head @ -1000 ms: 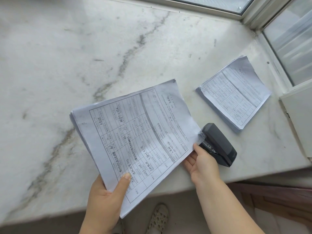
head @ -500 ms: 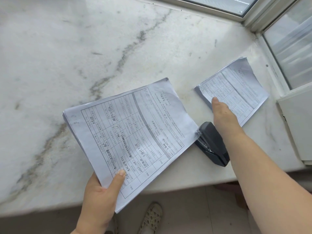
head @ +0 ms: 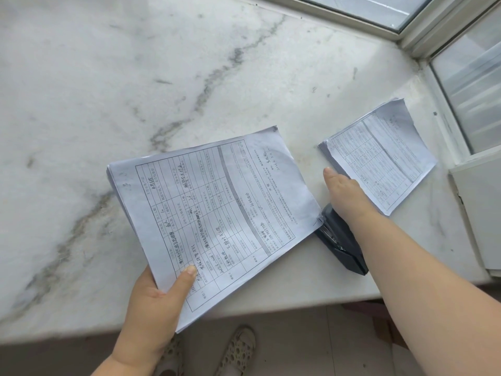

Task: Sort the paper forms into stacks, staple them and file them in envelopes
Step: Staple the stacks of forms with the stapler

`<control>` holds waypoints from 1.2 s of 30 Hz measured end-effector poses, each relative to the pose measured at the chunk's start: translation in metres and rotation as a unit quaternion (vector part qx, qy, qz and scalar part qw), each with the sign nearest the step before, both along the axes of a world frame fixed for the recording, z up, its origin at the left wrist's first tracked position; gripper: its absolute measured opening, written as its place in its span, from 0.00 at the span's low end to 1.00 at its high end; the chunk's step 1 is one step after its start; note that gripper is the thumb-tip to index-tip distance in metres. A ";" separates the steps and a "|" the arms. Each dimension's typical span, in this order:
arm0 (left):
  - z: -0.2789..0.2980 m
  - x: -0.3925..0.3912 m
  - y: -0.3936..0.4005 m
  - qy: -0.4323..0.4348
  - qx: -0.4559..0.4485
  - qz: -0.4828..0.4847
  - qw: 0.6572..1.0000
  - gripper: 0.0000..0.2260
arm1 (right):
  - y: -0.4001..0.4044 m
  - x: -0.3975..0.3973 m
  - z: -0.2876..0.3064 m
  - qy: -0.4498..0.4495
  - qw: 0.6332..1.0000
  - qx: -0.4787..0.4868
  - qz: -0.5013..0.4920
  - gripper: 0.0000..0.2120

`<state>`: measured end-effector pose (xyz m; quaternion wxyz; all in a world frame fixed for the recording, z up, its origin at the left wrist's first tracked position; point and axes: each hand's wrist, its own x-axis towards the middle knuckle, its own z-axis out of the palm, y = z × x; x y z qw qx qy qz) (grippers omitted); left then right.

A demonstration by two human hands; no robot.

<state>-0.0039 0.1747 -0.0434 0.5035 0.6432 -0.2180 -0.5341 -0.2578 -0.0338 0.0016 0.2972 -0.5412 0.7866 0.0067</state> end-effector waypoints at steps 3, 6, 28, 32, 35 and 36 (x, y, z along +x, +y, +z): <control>-0.002 0.001 -0.001 0.004 0.004 0.004 1.000 0.15 | -0.002 -0.002 -0.004 -0.011 0.999 0.007 -0.031 0.26; -0.001 0.003 -0.002 0.014 0.014 0.001 1.000 0.14 | -0.002 -0.003 -0.009 0.004 1.000 -0.002 0.007 0.26; 0.001 0.016 -0.019 -0.037 0.089 -0.053 0.994 0.17 | 0.002 0.012 -0.022 0.120 0.989 -0.074 -0.034 0.22; -0.002 0.014 -0.020 -0.048 0.065 -0.062 0.995 0.18 | 0.004 0.005 -0.015 -0.050 0.987 -0.113 -0.098 0.19; -0.002 0.015 -0.022 -0.046 0.056 -0.069 0.995 0.18 | 0.019 -0.018 0.013 -0.257 0.922 -0.226 -0.181 0.15; -0.002 0.015 -0.023 -0.037 0.059 -0.065 0.995 0.17 | 0.028 -0.028 0.022 -0.271 0.916 -0.247 -0.161 0.15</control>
